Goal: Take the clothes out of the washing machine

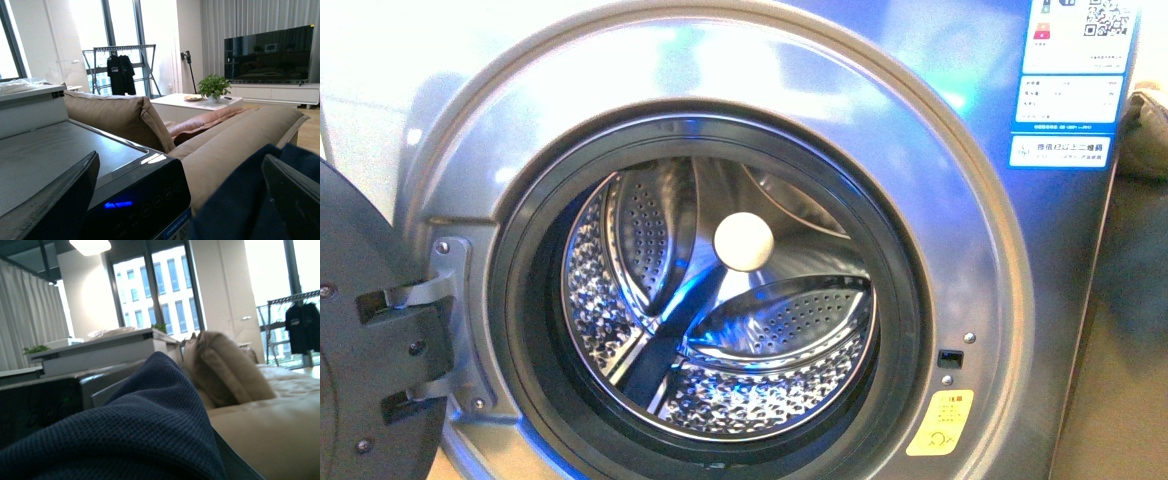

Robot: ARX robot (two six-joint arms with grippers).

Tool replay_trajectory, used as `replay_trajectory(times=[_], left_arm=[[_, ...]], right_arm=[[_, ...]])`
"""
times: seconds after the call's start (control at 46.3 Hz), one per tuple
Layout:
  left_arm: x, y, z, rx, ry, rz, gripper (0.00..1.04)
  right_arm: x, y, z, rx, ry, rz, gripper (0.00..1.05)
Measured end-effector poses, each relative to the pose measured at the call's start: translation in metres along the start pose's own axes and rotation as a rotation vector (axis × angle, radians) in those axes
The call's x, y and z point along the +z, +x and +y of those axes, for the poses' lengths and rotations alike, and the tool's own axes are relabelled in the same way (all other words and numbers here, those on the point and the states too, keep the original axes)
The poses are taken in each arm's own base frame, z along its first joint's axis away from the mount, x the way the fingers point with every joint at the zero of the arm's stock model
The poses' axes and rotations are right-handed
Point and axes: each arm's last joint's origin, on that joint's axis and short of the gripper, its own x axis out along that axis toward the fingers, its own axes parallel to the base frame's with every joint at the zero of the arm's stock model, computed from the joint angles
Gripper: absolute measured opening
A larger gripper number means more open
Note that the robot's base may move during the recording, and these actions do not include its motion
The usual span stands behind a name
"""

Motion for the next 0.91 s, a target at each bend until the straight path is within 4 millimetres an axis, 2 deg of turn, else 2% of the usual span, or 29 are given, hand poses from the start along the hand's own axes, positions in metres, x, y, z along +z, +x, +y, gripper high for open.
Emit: replay_trajectory(times=[0.065,0.151,0.302,0.389,0.453,0.497,0.561,0.712,0.907], left_arm=[[0.000,0.000,0.000,0.000,0.000,-0.001,0.98],[0.001,-0.001,0.000,0.000,0.000,-0.002,0.98],[0.001,-0.001,0.000,0.000,0.000,-0.003,0.98],[0.001,-0.001,0.000,0.000,0.000,-0.003,0.98],[0.001,-0.001,0.000,0.001,0.000,-0.003,0.98],[0.001,-0.001,0.000,0.000,0.000,-0.003,0.98],[0.001,-0.001,0.000,0.000,0.000,-0.003,0.98],[0.002,-0.002,0.000,0.001,0.000,-0.004,0.98],[0.002,-0.002,0.000,0.001,0.000,-0.004,0.98]], right_arm=[[0.023,-0.001,-0.019,-0.049,-0.036,-0.035,0.08],[0.042,-0.004,-0.041,-0.122,-0.063,-0.062,0.08],[0.065,-0.014,-0.076,-0.240,-0.097,-0.090,0.08],[0.071,-0.022,-0.093,-0.294,-0.110,-0.074,0.08],[0.066,-0.031,-0.106,-0.327,-0.110,-0.021,0.08],[0.055,-0.038,-0.112,-0.335,-0.113,0.025,0.08],[0.028,-0.050,-0.120,-0.346,-0.105,0.124,0.08],[-0.063,-0.084,-0.139,-0.419,-0.017,0.359,0.08],[-0.141,-0.113,-0.136,-0.443,0.179,0.613,0.08]])
